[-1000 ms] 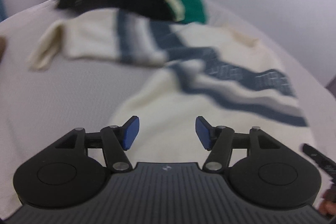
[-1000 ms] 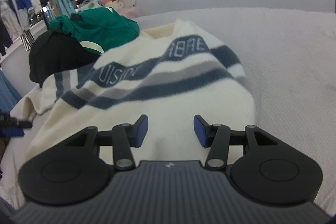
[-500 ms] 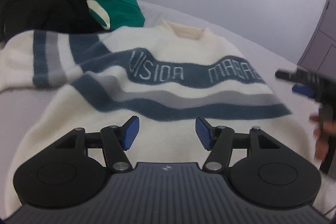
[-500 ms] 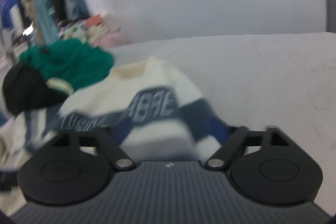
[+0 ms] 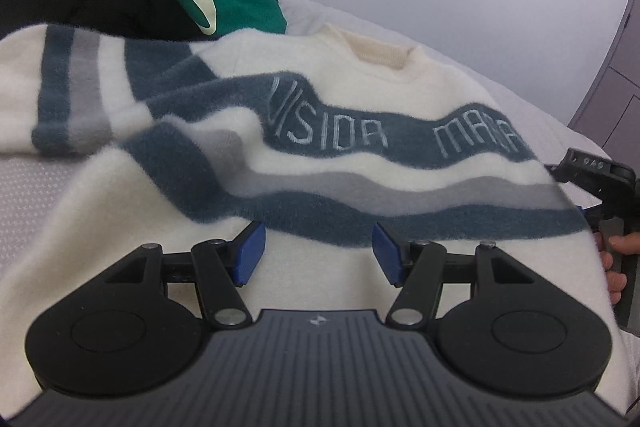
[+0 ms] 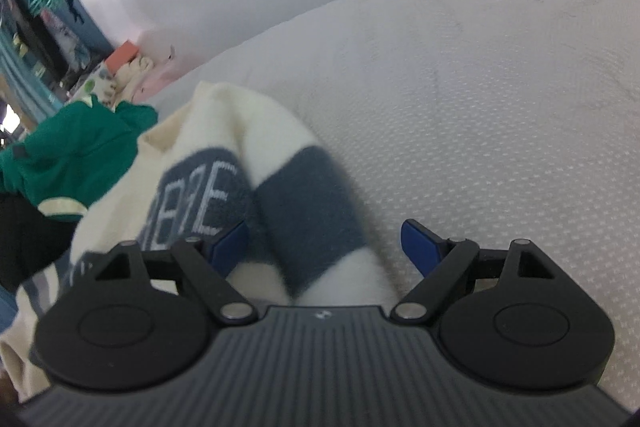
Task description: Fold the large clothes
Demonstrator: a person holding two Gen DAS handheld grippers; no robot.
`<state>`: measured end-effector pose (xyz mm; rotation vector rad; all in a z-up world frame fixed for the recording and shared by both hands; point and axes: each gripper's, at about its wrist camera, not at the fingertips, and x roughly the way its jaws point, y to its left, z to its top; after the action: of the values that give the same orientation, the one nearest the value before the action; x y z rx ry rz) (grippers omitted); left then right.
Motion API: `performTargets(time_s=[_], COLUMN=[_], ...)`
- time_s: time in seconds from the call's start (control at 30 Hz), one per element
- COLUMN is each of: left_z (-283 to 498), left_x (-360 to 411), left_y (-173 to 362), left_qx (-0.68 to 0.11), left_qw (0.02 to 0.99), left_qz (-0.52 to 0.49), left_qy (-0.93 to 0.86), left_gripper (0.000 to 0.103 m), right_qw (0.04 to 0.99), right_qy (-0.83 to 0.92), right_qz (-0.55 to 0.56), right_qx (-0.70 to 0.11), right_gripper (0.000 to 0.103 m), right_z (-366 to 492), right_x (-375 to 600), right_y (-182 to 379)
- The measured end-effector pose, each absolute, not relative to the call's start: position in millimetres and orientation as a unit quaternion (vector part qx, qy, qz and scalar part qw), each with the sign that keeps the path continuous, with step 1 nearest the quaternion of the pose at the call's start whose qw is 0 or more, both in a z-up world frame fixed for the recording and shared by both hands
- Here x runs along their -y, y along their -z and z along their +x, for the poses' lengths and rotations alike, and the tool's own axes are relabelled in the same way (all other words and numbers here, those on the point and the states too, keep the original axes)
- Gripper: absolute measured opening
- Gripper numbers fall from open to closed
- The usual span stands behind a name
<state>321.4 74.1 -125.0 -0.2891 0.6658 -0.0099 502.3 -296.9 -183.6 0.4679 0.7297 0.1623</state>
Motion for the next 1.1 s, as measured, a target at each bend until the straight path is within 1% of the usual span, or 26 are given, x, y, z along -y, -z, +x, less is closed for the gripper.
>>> performTargets(time_s=[0.03,0.07,0.1,0.13,0.17,0.2,0.23,0.4,0.53,0.63,0.77,0.9,1.0,1.1], left_z=[321.1,320.6,320.0,319.5,319.1,318.2,317.2,307.5,297.6,292.7,289.6,291.7,294.9,296.4], left_x=[-75.4,-76.4,-78.1,-79.6,-81.4,-83.6,-85.8,-100.4,-116.2,-128.1,-145.1,-156.3,-161.1,-165.3], left_y=[125.1,124.6,124.1,123.4,122.7,121.3,119.7,107.3,99.3,95.3,95.1,99.2,103.2,106.9], left_qx=[-0.325,-0.324,-0.322,-0.321,-0.321,-0.321,-0.319,-0.303,-0.289,-0.279,-0.272,-0.272,-0.275,-0.275], left_qw=[0.935,0.935,0.934,0.934,0.933,0.932,0.932,0.933,0.932,0.931,0.927,0.922,0.920,0.918], left_qz=[-0.144,-0.147,-0.152,-0.156,-0.162,-0.168,-0.173,-0.196,-0.217,-0.231,-0.252,-0.267,-0.270,-0.275], left_qy=[0.007,0.008,0.010,0.010,0.010,0.010,0.008,-0.009,-0.024,-0.037,-0.055,-0.063,-0.069,-0.075], left_gripper=[0.065,0.065,0.065,0.065,0.065,0.065,0.065,0.065,0.065,0.065,0.065,0.065,0.065,0.065], right_qw=[0.904,0.903,0.903,0.902,0.903,0.906,0.912,0.940,0.953,0.951,0.935,0.907,0.901,0.906], right_qy=[-0.080,-0.082,-0.087,-0.097,-0.100,-0.101,-0.104,-0.116,-0.158,-0.204,-0.251,-0.301,-0.290,-0.296], right_qz=[0.220,0.213,0.209,0.208,0.202,0.192,0.174,0.091,0.026,-0.037,-0.100,-0.167,-0.232,-0.200], right_qx=[-0.359,-0.363,-0.365,-0.366,-0.365,-0.362,-0.356,-0.308,-0.259,-0.229,-0.231,-0.244,-0.225,-0.230], right_gripper=[0.077,0.068,0.050,0.043,0.031,0.016,0.013,0.010,0.010,0.010,0.010,0.011,0.013,0.013], right_z=[503.8,505.2,505.8,505.8,504.6,503.2,499.8,476.2,449.9,428.1,402.5,381.4,366.5,370.4], right_x=[294.0,292.1,290.1,287.4,283.8,280.2,273.8,241.1,196.9,154.5,97.6,56.1,35.4,50.8], right_y=[183.8,183.4,182.8,181.6,179.0,175.3,169.8,137.5,107.7,99.3,114.2,150.5,164.1,154.8])
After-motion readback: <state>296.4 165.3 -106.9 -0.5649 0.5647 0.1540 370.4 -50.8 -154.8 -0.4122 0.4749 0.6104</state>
